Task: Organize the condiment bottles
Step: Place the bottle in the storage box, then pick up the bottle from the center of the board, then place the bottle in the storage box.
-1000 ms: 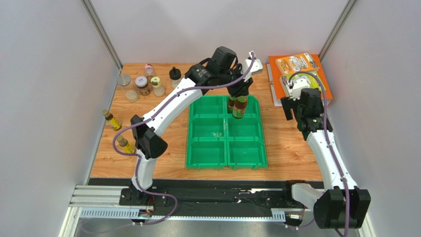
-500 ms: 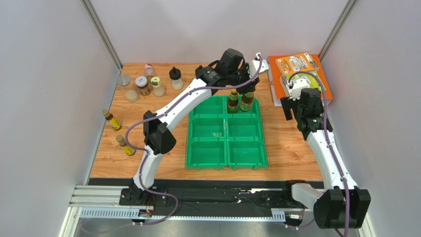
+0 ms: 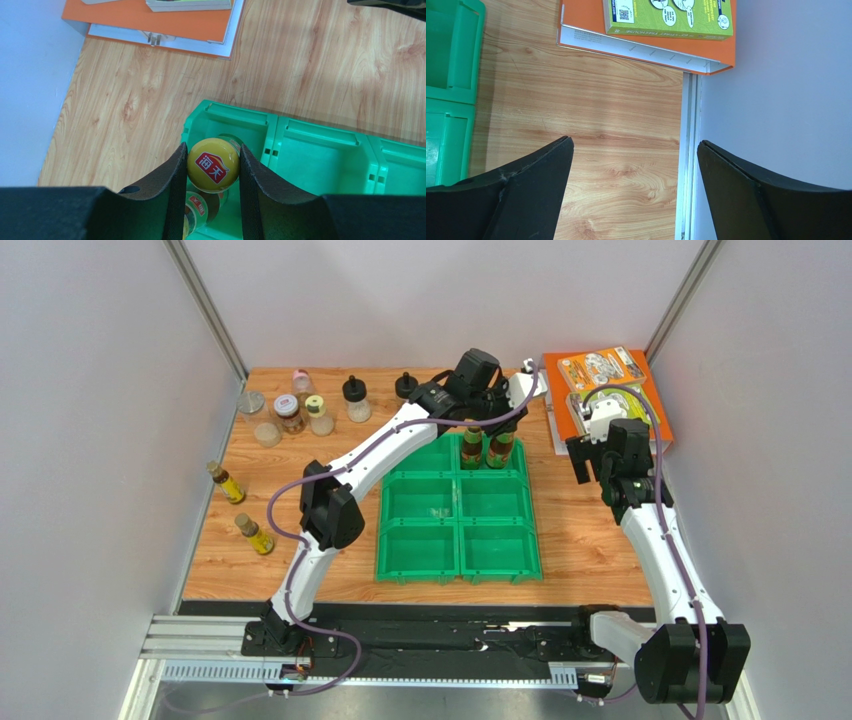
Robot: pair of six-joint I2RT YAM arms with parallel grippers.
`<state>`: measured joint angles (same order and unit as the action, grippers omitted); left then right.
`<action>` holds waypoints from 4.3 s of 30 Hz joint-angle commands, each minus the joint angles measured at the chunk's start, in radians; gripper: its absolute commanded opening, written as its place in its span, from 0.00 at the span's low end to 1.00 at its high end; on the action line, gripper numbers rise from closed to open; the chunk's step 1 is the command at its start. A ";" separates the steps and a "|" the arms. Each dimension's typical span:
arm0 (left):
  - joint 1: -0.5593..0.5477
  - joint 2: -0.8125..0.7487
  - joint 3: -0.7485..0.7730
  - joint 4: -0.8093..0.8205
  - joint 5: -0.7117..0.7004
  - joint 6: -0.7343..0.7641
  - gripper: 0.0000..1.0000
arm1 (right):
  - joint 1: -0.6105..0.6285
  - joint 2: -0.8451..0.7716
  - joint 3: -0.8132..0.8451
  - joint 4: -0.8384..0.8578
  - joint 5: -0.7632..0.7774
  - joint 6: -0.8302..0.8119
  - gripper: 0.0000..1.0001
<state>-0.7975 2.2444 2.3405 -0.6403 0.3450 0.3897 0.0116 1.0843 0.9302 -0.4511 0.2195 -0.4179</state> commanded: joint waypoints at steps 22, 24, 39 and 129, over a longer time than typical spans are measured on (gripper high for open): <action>-0.006 -0.035 -0.073 0.149 -0.077 0.069 0.75 | -0.004 -0.049 0.015 0.017 -0.039 0.008 0.97; -0.006 -0.043 -0.067 0.151 -0.078 0.064 0.75 | -0.002 -0.049 0.016 0.017 -0.039 0.008 0.97; 0.176 -0.327 -0.064 0.134 -0.343 0.043 0.99 | -0.002 -0.052 0.022 0.006 -0.057 0.018 0.98; 0.518 -0.043 -0.006 0.099 0.064 -0.103 0.00 | -0.001 0.016 0.030 -0.021 -0.083 0.022 0.96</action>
<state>-0.2905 2.4123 2.3539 -0.5694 0.3454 0.3111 0.0116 1.0939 0.9302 -0.4755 0.1528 -0.4103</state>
